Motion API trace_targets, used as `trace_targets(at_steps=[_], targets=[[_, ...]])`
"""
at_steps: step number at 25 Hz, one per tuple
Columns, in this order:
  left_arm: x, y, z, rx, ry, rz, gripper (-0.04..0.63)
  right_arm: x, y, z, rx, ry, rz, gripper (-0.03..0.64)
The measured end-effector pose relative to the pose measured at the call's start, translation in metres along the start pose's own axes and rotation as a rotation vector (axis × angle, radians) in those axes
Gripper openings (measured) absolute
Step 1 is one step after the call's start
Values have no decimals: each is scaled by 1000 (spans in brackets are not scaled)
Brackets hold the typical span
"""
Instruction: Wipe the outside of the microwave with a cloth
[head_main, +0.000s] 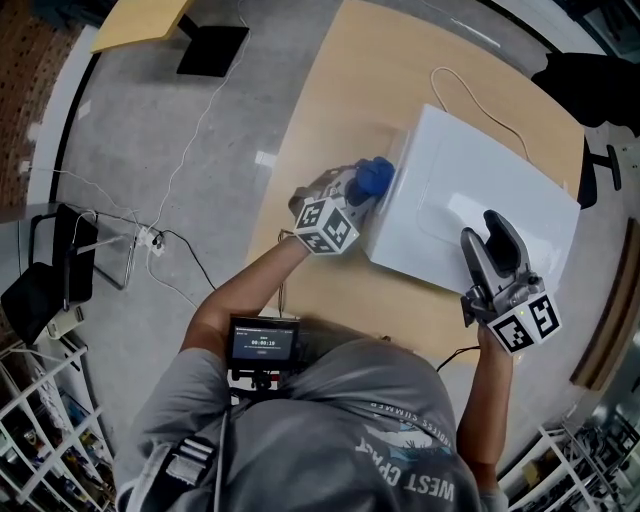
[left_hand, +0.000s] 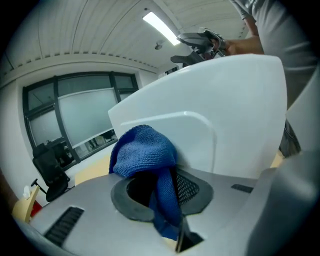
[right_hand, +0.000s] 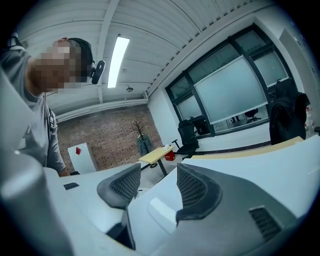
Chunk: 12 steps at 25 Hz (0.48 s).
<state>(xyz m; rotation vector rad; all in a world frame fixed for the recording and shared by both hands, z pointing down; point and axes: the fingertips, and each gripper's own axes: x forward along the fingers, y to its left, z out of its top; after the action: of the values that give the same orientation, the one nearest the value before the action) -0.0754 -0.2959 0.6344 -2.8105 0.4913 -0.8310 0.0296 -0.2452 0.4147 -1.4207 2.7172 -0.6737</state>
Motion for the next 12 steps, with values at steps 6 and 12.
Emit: trace_targets(at_steps=[6, 12], targets=[[16, -11, -24, -4, 43, -27, 86, -1, -4, -6, 18, 1, 1, 233], [28, -27, -50, 8, 109, -73, 86, 2, -2, -6, 26, 5, 16, 233]])
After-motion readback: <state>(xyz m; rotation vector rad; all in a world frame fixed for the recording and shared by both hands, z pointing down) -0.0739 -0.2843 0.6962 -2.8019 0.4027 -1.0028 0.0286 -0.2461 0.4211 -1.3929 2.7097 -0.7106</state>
